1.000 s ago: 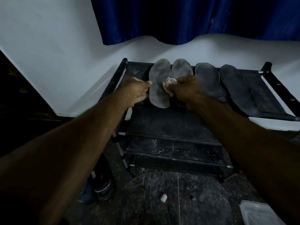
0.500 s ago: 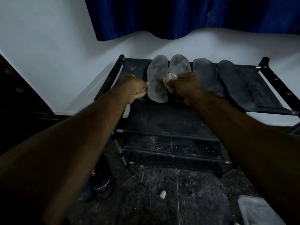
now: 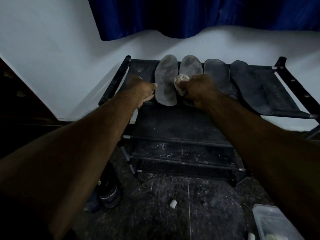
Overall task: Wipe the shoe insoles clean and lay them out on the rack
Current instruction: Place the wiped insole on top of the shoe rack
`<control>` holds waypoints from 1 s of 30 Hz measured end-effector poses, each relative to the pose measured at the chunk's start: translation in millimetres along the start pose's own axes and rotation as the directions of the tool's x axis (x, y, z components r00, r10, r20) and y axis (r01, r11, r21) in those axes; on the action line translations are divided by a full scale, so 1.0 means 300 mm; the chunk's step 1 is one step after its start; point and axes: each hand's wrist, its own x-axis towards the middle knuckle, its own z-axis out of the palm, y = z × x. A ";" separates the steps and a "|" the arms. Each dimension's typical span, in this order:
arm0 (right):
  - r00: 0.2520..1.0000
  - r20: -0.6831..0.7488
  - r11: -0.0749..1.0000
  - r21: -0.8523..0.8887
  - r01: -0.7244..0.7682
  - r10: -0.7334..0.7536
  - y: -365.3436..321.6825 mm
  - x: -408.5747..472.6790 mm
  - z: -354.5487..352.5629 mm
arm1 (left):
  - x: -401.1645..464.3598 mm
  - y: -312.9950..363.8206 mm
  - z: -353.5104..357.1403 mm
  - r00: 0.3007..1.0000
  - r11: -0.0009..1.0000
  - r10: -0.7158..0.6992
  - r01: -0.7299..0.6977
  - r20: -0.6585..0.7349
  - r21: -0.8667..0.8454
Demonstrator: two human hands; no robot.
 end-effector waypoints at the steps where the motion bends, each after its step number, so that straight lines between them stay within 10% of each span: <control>1: 1.000 0.000 0.999 0.034 -0.010 0.010 0.000 -0.002 -0.004 | -0.003 -0.002 0.000 1.000 1.000 -0.001 0.001 -0.003 -0.005; 20: 0.995 0.007 0.941 0.324 0.096 -0.104 -0.060 -0.288 -0.189 | -0.314 -0.097 -0.038 0.892 0.930 0.351 -0.297 -0.286 0.216; 30: 1.000 -0.024 0.938 0.345 0.022 -0.015 0.167 -0.576 -0.482 | -0.659 -0.160 0.254 0.877 0.796 0.481 -0.444 0.015 0.411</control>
